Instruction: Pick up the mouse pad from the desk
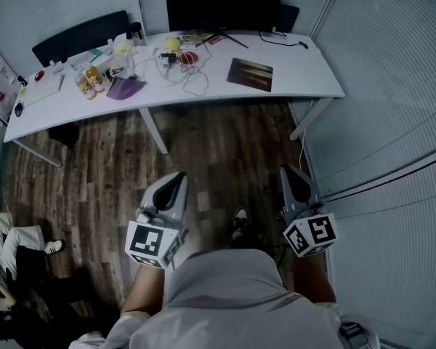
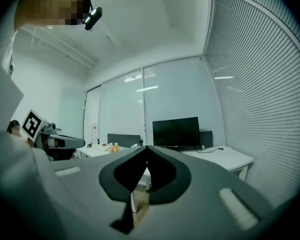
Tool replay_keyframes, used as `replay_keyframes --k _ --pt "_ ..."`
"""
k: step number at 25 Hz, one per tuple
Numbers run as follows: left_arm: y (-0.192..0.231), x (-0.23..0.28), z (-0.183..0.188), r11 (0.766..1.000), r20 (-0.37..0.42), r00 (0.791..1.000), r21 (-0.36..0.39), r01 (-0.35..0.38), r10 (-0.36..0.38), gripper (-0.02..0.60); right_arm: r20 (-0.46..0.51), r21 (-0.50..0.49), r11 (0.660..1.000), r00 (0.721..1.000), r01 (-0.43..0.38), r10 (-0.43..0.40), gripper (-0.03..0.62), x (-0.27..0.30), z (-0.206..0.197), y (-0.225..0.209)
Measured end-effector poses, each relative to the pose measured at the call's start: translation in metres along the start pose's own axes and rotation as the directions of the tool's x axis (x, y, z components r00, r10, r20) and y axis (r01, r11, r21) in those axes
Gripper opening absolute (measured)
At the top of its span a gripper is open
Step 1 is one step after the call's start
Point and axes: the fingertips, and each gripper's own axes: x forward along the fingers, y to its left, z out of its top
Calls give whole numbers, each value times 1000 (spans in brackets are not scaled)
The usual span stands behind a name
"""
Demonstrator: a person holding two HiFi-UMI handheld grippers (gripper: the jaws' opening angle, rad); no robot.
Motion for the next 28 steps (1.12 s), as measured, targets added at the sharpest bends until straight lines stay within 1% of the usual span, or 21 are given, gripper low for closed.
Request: replay_keyframes --k 5,9,11,12,14,16,17,19,21,24,26,28 --pt "2 75 17 999 -9 1000 28 -27 27 2 -2 24 999 999 -37 37 6 48 5 -63" --pt "-5 141 23 999 -40 998 13 -42 43 2 -23 69 997 999 -34 35 6 79 5 -130" --pt "-7 176 32 998 -23 998 20 -57 58 2 -29 91 995 999 -33 36 6 95 7 -165" --pt "-8 192 36 997 -9 998 24 -68 68 2 -22 93 995 999 -34 36 6 102 10 -180" --pt "-10 220 41 996 4 996 20 -87 87 2 26 76 997 999 -21 20 6 111 22 -210" --pt "-11 244 43 995 4 995 8 -99 99 2 80 67 998 997 7 -12 6 118 34 -241" --pt "-10 254 44 995 2 995 3 -101 101 2 88 75 997 996 17 -23 6 124 36 -253" --pt "-7 273 46 995 -3 995 -3 -102 102 2 68 91 996 997 20 -26 6 137 34 -270" --pt "-3 292 48 995 -1 995 -3 -99 99 2 23 97 995 1000 12 -15 6 152 27 -282" --pt "6 323 44 996 -11 996 10 -85 85 2 -28 117 993 1000 5 -2 6 182 11 -298" --pt "17 340 39 997 -19 997 8 -79 79 3 -42 127 992 999 1 4 6 203 2 -304" --pt "32 355 35 997 -22 997 -2 -76 76 3 -49 115 993 999 -6 12 6 225 -1 -306"
